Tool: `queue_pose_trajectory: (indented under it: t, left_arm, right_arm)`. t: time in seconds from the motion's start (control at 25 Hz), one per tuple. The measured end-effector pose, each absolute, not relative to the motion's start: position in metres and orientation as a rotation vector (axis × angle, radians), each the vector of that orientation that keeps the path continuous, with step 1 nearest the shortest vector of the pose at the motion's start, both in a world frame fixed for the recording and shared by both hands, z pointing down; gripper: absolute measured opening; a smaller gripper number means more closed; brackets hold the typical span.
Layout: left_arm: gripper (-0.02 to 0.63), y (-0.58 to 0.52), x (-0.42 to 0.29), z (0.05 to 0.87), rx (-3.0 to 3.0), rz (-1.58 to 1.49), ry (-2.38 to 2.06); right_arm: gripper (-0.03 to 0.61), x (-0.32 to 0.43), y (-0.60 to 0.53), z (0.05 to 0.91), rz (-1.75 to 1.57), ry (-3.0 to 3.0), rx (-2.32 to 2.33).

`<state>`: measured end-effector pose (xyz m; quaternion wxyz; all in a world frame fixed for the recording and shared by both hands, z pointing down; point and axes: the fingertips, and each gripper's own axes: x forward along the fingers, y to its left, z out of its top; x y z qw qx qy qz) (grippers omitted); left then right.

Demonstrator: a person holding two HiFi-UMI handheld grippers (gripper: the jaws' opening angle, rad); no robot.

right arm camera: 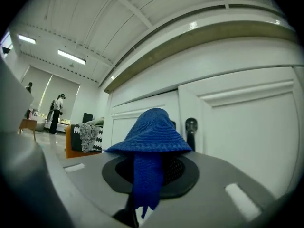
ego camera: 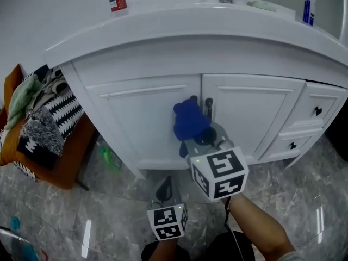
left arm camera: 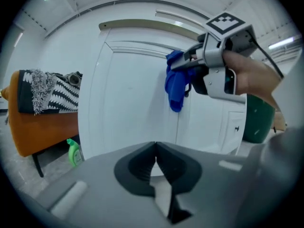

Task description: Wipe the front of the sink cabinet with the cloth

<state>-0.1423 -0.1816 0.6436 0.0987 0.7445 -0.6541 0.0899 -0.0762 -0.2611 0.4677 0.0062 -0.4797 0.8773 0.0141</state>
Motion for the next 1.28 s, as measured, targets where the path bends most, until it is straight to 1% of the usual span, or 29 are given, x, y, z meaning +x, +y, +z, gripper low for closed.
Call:
queue_pose_trajectory:
  t: [0.16, 0.28, 0.44, 0.56, 0.8, 1.0, 1.28]
  left_arm:
    - [0.011, -0.188, -0.119, 0.652, 2.244, 0.298, -1.893]
    - [0.011, -0.191, -0.116, 0.660, 2.246, 0.329, -1.891]
    - [0.011, -0.194, -0.108, 0.660, 2.235, 0.274, -1.845]
    - [0.011, -0.196, -0.096, 0.662, 2.264, 0.291, -1.824]
    - [0.011, -0.197, -0.095, 0.666, 2.280, 0.326, -1.834]
    - [0.011, -0.198, -0.094, 0.665, 2.297, 0.325, -1.831]
    - [0.011, -0.199, -0.085, 0.668, 2.314, 0.338, -1.812]
  right_arm:
    - [0.071, -0.048, -0.255, 0.467, 0.058, 2.698, -1.546]
    - [0.071, -0.026, -0.251, 0.467, 0.041, 2.639, -1.598]
    - [0.072, 0.002, -0.255, 0.465, 0.026, 2.564, -1.674]
    - [0.071, 0.025, -0.270, 0.470, 0.028, 2.519, -1.780]
    - [0.071, 0.038, -0.280, 0.481, 0.154, 2.511, -1.876]
    - [0.072, 0.060, -0.280, 0.487, 0.171, 2.451, -1.957]
    - [0.074, 0.113, -0.280, 0.489, 0.191, 2.380, -2.096]
